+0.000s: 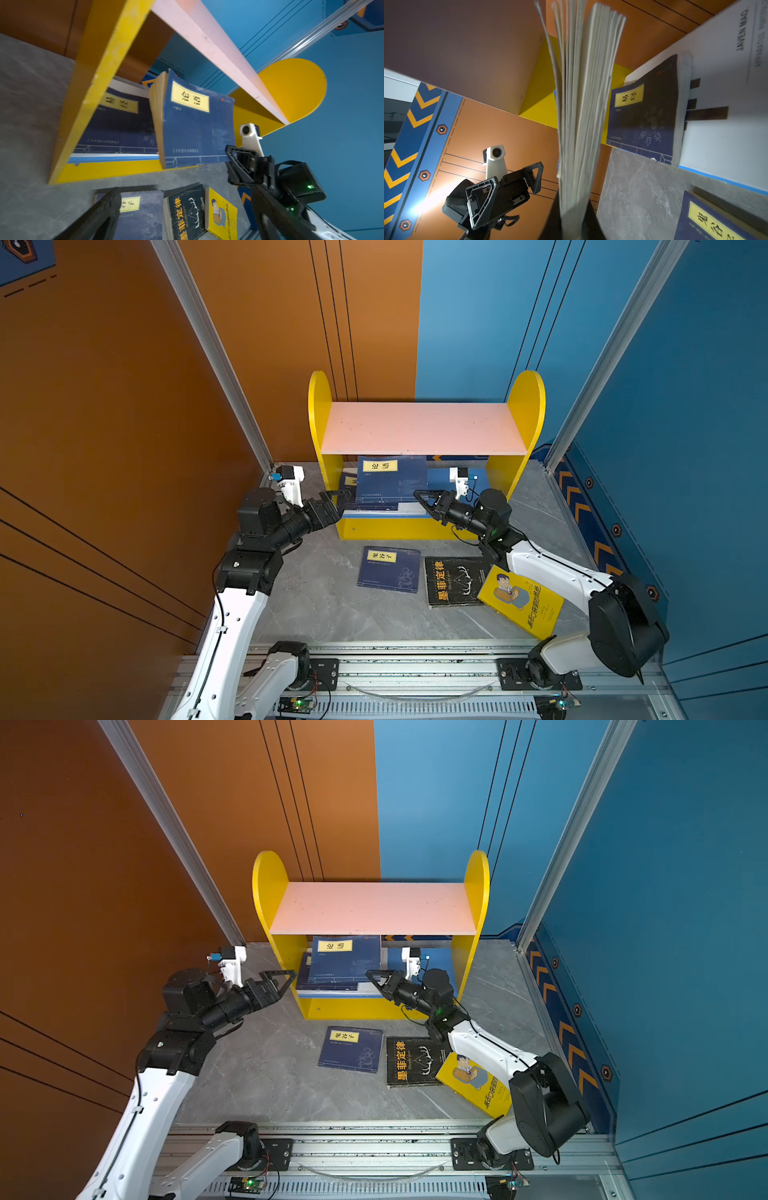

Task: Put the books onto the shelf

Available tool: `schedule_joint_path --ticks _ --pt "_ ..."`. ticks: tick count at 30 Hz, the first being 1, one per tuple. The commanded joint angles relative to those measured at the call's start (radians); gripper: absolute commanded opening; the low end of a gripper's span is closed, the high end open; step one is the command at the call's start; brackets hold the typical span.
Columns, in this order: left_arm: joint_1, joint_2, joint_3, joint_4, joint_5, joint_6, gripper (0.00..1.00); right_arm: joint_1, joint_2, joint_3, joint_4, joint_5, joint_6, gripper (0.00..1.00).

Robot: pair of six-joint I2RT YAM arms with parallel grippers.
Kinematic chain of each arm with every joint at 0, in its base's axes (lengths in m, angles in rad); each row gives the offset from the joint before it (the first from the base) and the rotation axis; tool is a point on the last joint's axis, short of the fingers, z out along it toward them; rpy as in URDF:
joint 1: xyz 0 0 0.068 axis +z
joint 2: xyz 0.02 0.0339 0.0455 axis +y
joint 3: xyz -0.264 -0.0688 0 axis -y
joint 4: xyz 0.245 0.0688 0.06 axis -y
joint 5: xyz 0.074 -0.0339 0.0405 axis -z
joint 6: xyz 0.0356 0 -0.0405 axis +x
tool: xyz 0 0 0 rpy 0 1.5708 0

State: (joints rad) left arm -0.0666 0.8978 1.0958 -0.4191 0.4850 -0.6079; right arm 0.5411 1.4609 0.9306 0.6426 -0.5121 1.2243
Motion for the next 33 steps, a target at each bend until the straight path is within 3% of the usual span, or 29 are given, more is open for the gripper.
schedule_joint_path --ticks 1,6,17,33 --pt "0.014 -0.034 0.003 -0.133 -0.161 0.109 0.98 0.018 0.033 0.081 -0.034 0.082 -0.062 0.02" --pt "0.025 -0.045 -0.043 -0.131 -0.271 0.143 0.98 0.054 0.110 0.167 -0.081 0.122 -0.109 0.02" --pt "0.050 0.058 -0.125 0.002 -0.279 0.069 0.98 0.131 0.221 0.302 -0.251 0.263 -0.225 0.02" --pt "0.077 0.113 -0.169 0.068 -0.254 0.054 0.98 0.146 0.331 0.336 -0.175 0.264 -0.155 0.02"
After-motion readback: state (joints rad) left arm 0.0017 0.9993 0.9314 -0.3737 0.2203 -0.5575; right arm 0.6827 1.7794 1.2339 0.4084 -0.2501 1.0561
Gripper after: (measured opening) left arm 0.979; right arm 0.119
